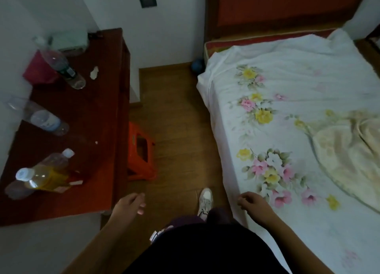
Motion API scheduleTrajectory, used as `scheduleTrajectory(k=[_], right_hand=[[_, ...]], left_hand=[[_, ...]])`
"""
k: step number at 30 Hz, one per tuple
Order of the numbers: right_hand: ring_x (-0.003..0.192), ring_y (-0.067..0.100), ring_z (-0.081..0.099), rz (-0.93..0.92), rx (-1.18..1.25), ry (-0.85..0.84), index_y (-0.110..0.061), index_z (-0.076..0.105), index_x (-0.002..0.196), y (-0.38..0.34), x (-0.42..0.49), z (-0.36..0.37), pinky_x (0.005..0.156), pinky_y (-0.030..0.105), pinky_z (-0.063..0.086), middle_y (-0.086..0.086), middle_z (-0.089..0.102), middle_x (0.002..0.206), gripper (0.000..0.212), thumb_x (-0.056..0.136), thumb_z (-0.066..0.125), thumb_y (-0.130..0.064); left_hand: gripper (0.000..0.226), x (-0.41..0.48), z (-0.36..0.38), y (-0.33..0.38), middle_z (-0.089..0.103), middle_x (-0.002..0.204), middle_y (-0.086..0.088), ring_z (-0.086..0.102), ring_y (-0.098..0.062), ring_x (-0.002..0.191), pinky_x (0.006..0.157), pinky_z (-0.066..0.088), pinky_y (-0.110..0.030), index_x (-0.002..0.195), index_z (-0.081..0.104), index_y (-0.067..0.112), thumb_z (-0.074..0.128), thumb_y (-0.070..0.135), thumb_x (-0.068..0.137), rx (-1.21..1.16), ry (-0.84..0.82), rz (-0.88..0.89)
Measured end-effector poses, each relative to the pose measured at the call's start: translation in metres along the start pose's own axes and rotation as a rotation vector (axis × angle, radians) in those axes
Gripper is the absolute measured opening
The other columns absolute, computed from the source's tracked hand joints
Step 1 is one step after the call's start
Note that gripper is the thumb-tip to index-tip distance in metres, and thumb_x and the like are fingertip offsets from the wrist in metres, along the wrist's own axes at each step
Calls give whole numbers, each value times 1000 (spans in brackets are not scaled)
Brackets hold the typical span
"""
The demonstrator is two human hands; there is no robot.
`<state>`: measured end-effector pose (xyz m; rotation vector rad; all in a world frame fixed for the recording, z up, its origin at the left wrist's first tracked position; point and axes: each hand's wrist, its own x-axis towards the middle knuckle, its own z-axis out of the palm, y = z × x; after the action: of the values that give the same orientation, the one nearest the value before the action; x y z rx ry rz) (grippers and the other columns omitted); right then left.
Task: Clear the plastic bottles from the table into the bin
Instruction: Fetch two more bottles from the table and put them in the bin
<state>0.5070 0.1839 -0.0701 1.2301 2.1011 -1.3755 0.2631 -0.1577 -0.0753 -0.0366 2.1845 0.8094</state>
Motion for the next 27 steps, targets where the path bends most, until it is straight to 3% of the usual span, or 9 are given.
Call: scheduleTrajectory(k=[3,6,9,15,18,22,27], right_hand=[[80,18,64,-114,-64,-55,-18,70,89,-63,51,-20,69,25,47,5,70,87,10,94,63,-24],[91,16,66,-184,-43,-73,-21,72,93,-120,94,-36,80,28,49,1,71,97,8,92,64,-24],[95,5,64,-233,-58,-125,-29,71,94,-167,135,-50,81,23,48,-9,69,100,7,91,65,-30],[96,6,63,-257,-147,-168,-26,70,96,-228,213,-68,80,20,45,-9,69,100,8,94,63,-30],[84,7,62,-257,-237,-134,-32,65,87,-243,241,-80,69,17,41,-11,66,88,9,95,62,-30],[93,17,66,-184,-314,-94,-19,71,103,-255,272,-99,81,31,49,-1,71,99,17,95,63,-31],[99,20,67,-175,-367,-88,-14,72,111,-293,313,-117,85,30,49,2,72,105,23,94,64,-28]], left_hand=[[28,15,-7,16,77,88,-5,74,-25,77,70,53,-36,90,72,15,54,33,103,-71,67,-41],[28,24,-13,34,78,90,-5,74,-23,75,65,52,-32,94,72,13,53,30,104,-132,93,-84],[27,42,-17,56,77,93,-6,74,-26,78,67,52,-33,95,71,10,53,28,104,-180,94,-138],[27,106,-34,101,78,89,-4,75,-24,78,72,54,-36,92,73,14,56,31,102,-249,136,-180],[27,149,-52,125,79,88,-6,75,-25,77,74,55,-38,89,74,14,57,31,102,-262,108,-192],[27,202,-80,170,78,89,1,75,-16,75,69,55,-33,93,73,22,53,38,103,-204,72,-137],[28,251,-115,229,78,88,4,74,-11,73,65,50,-32,92,73,25,52,41,102,-233,115,-48]])
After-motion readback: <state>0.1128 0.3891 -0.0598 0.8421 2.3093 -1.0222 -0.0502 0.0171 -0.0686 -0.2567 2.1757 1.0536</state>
